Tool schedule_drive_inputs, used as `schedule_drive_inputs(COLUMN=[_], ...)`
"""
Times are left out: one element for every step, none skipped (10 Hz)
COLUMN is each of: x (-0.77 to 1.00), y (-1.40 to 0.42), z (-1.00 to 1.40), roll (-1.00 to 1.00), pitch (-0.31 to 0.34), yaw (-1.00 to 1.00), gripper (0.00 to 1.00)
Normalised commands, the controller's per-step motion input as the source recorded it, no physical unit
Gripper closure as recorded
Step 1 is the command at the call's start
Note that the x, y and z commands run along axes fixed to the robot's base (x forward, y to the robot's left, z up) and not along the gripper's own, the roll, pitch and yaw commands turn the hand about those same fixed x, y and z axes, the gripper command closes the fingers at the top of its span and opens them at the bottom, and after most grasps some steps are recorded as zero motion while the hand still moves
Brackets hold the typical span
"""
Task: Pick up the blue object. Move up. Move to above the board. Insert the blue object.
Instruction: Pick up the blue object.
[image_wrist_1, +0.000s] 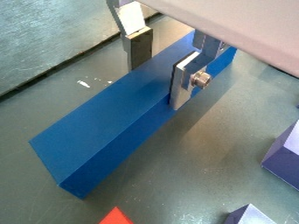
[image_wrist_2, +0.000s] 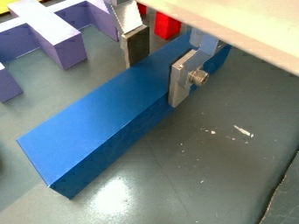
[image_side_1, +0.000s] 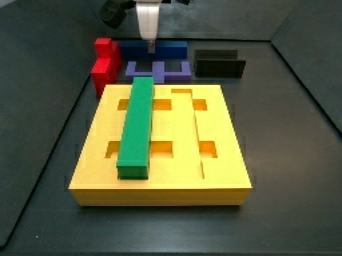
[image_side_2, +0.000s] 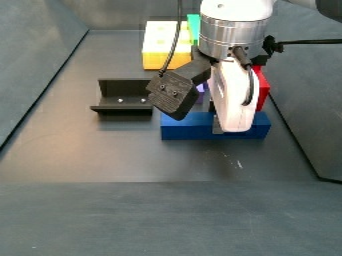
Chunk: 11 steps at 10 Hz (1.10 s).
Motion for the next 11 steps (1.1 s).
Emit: schedule_drive_inputs(x=[0.0,0.0,0.0,0.0,0.0,0.0,0.0,0.0,0.0,0.0,0.0], y=[0.0,0.0,0.0,0.0,0.0,0.0,0.0,0.0,0.0,0.0,0.0], z=[0.0,0.0,0.0,0.0,0.0,0.0,0.0,0.0,0.0,0.0,0.0], roll=[0.0,0.0,0.0,0.0,0.0,0.0,0.0,0.0,0.0,0.0,0.0], pitch=[0.0,0.0,0.0,0.0,0.0,0.0,0.0,0.0,0.0,0.0,0.0], yaw=[0.0,0.0,0.0,0.0,0.0,0.0,0.0,0.0,0.0,0.0,0.0], gripper=[1.0,1.0,1.0,1.0,1.0,1.0,1.0,1.0,1.0,1.0,1.0])
